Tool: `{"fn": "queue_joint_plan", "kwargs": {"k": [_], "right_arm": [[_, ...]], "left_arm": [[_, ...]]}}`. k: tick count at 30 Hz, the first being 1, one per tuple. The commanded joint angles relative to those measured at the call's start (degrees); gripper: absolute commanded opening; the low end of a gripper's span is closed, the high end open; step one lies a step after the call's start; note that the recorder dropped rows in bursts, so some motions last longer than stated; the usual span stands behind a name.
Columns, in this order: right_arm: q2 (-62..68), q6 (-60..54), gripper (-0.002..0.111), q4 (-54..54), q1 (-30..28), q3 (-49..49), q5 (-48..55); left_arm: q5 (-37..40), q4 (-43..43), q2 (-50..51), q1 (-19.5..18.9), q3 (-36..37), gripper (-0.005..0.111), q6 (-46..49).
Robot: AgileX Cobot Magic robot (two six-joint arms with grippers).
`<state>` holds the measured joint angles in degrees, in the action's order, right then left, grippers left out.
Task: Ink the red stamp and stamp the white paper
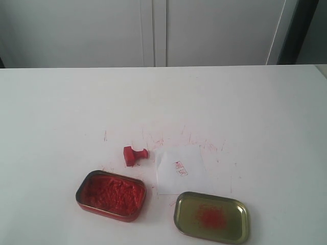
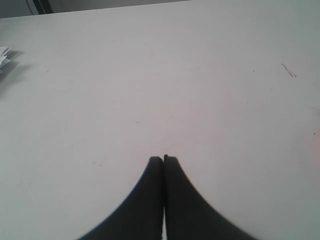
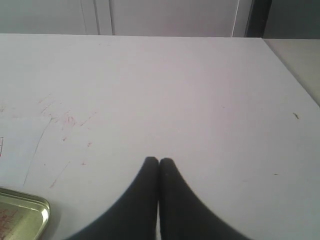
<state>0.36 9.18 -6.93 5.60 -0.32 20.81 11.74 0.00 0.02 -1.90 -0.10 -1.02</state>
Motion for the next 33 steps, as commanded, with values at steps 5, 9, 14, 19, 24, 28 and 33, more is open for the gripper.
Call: {"fn": "queue_joint_plan", "kwargs": {"k": [5,9,14,19,24,28,33], "right_arm": [[-0.4,-1.8,0.0,-0.6,-0.5,0.3,-1.0],[-0.4,-1.9,0.0,-0.6,-0.5,0.3,-1.1],[-0.4,-1.9,0.0,-0.6,-0.5,0.3,-1.1],[-0.4,-2.9,0.0,-0.6,-0.5,0.3,-1.1],[-0.4,-8.2,0.0,-0.6,-0.5,0.3,-1.1],[-0.4,-7.9,0.0,-0.6,-0.5,0.3,-1.1],[-0.4,-7.9,0.0,-0.6,-0.5,0.3,-1.1]], "left_arm": [[-0.1,-0.3,0.0,0.4,0.1,0.0,-0.2],[-0.1,-0.3,0.0,0.4,0.1,0.0,-0.2],[-0.1,-0.3,0.0,0.4,0.1,0.0,-0.2],[-0.1,-0.3,0.0,0.4,0.1,0.0,-0.2],[-0.1,-0.3,0.0,0.4,0.1,0.0,-0.2],[-0.1,-0.3,0.0,0.4,0.1,0.0,-0.2],[-0.1,-0.3,0.0,0.4,0.1,0.0,-0.2]]}}
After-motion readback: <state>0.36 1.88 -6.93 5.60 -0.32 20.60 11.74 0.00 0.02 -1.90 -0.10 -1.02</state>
